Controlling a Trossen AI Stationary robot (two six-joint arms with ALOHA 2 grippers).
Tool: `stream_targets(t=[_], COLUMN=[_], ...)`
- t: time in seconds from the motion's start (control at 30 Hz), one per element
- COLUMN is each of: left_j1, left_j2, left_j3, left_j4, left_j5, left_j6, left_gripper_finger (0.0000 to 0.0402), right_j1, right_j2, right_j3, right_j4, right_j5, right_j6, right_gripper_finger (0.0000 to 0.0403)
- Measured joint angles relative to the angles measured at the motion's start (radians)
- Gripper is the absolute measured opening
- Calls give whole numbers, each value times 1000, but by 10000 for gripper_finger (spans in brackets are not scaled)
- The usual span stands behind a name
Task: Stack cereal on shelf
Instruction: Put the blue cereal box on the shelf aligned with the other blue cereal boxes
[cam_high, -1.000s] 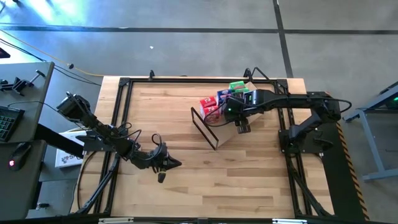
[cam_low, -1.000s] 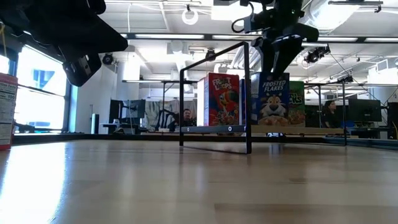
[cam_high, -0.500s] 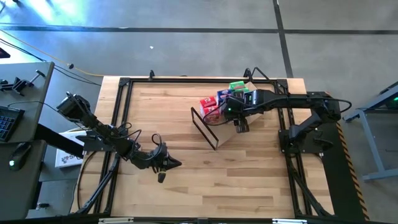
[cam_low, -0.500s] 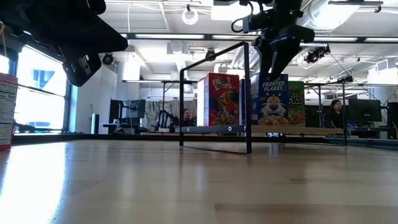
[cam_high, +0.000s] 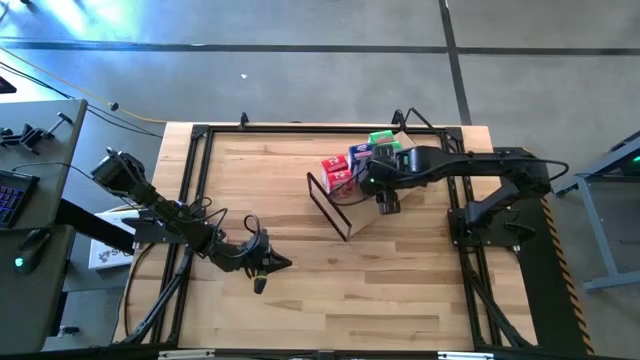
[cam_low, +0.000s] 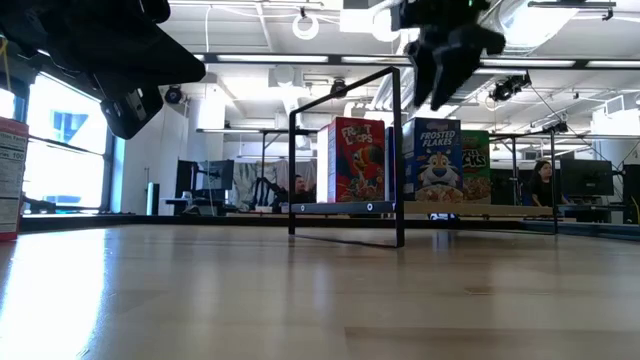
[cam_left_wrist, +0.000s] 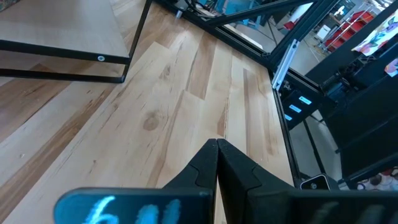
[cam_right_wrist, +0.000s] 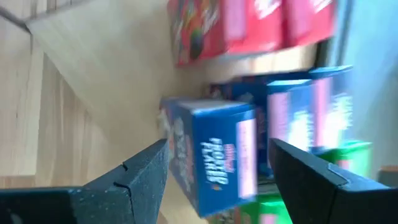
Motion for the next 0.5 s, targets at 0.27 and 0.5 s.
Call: stream_targets(t=[0.27,0.5], left_j1=[0,0], left_j2=[0,0], left_j3=[0,0], left_j4=[0,1], left_j5=[0,-4], left_j6=[2,47], left_gripper_finger=[0,0], right_j1=[111,187], right_j2=[-36,-195], right_j3=[142,-169], right_j4=[-140,-17], right_j5=[101,102], right_j6=[186,436], right_gripper_finger=[231,126])
